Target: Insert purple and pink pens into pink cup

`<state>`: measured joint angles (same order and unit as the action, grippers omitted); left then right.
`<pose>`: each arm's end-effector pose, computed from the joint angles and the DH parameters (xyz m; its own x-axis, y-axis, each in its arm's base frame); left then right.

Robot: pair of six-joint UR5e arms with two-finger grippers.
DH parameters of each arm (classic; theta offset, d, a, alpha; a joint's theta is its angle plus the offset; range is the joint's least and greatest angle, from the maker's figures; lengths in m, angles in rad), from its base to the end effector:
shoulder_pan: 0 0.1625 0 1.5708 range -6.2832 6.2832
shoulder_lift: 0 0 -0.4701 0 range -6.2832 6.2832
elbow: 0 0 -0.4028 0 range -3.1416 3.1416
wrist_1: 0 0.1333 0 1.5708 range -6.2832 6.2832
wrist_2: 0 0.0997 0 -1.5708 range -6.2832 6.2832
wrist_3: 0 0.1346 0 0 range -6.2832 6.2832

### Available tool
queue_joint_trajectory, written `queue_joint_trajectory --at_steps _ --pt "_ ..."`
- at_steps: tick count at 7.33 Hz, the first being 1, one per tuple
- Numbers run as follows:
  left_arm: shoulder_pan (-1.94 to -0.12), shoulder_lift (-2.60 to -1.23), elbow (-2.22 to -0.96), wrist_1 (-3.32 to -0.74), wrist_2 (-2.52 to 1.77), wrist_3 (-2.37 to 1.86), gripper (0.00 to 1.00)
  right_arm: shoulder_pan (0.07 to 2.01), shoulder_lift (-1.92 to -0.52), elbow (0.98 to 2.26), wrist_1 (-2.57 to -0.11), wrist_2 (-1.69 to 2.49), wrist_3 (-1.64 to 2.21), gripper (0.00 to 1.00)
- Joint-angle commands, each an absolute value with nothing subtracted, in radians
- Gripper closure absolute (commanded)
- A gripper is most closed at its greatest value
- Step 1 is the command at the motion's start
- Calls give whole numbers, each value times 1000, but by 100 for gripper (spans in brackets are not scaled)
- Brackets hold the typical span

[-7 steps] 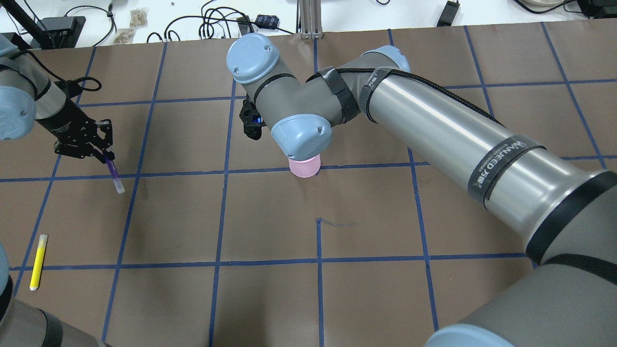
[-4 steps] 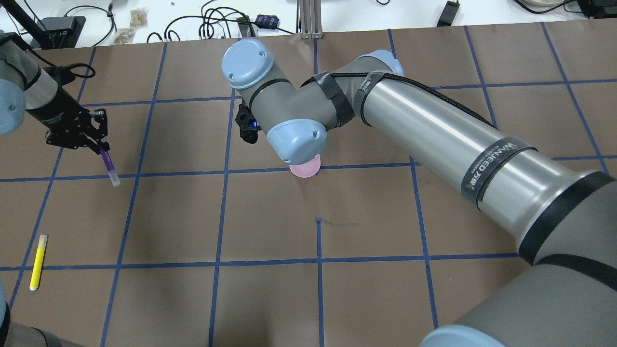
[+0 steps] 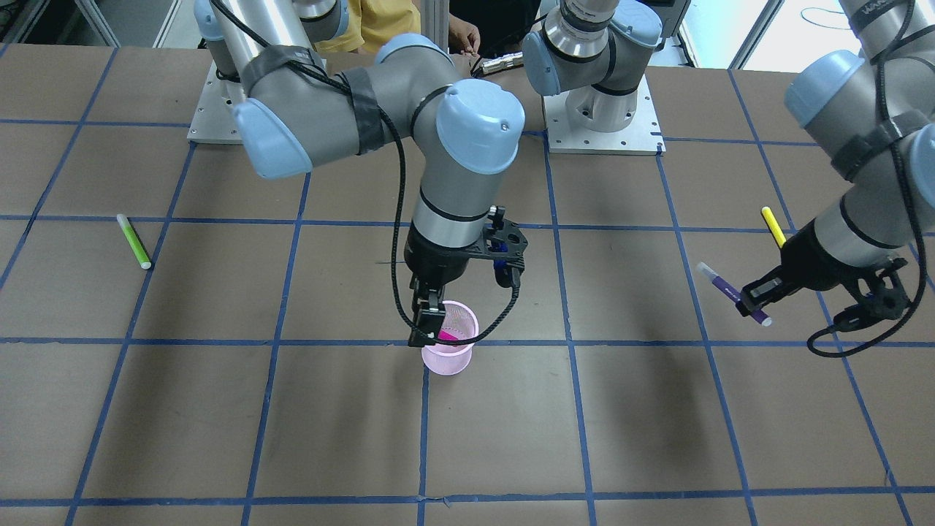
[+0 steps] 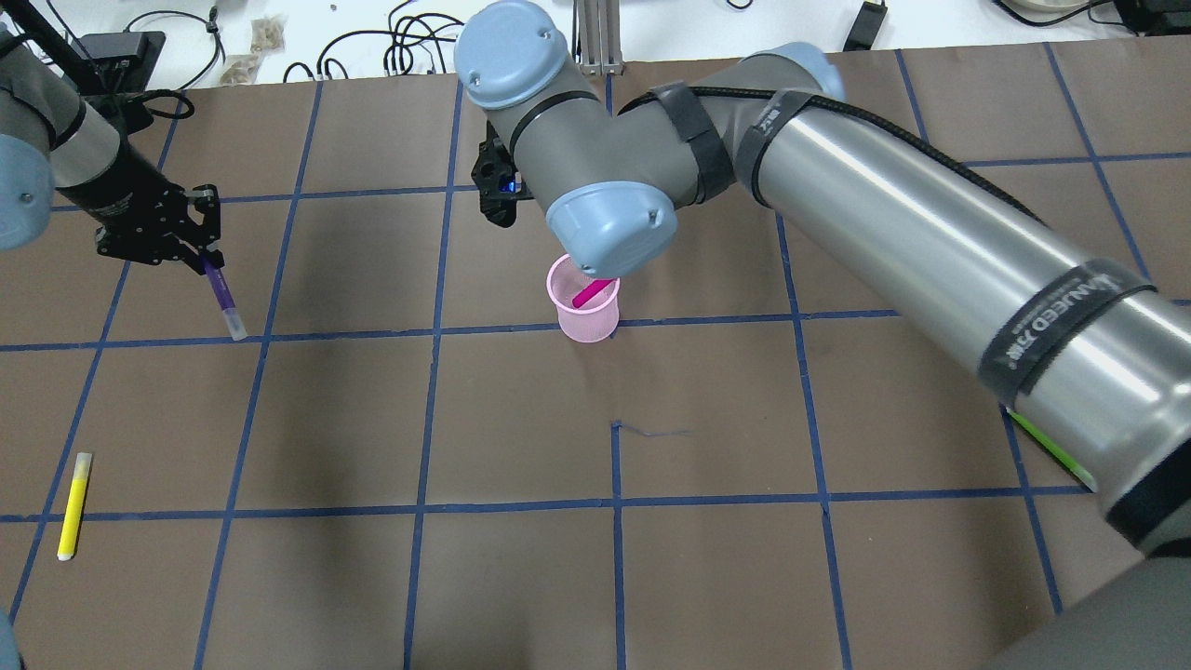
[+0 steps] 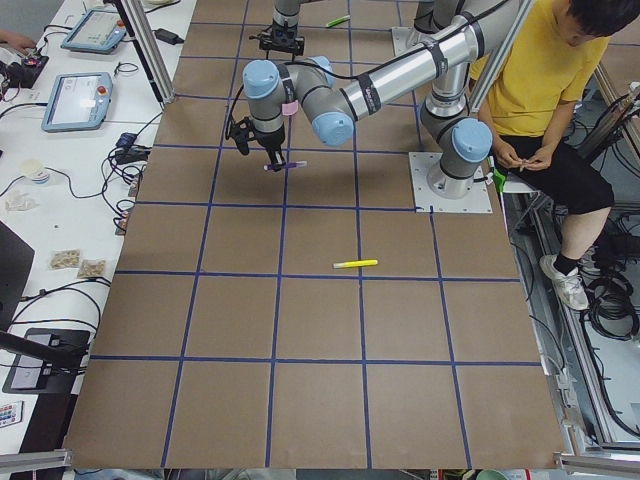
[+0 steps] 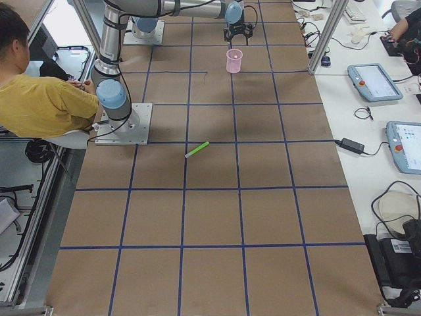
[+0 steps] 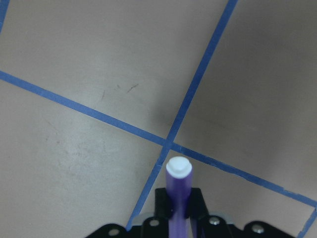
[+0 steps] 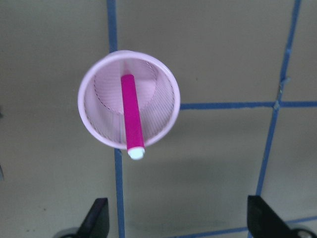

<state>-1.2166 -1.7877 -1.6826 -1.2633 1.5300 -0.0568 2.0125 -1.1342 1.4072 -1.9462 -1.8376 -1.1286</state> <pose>0.0707 -0.5914 0.3550 -0.9156 -0.4000 0.0395 -0.3994 0.9165 0.0235 0.3873 -0.5902 0.3609 0.0062 -0.9788 0.2046 -0.9805 0.0342 0.1933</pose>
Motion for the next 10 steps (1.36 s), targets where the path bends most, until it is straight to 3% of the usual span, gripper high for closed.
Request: queue_joint_trajectory --at_steps 1,4,5,6,8,10 --pt "-1412 -1767 -1671 -1217 1525 -342 100 1889 -1266 1410 -1858 -1791 -1127 0" --pt "-1619 -1799 -1666 -1061 1522 -776 100 1723 -1409 1423 -1689 -1616 -1121 3" --pt "-1656 -1804 -1667 -1055 1525 -872 100 1707 -1455 1466 -1692 -1580 -1088 4" --pt "-1684 -1805 -1670 -1045 1526 -1002 100 1698 -1498 1538 -1715 -1580 -1077 10" --pt "-1790 -1828 -1684 -962 1593 -1142 100 1686 -1549 1640 -1813 -1580 -953 4" --pt "-1853 -1865 -1686 -910 1704 -1220 100 1681 -1545 1620 -1813 -1600 -478 0"
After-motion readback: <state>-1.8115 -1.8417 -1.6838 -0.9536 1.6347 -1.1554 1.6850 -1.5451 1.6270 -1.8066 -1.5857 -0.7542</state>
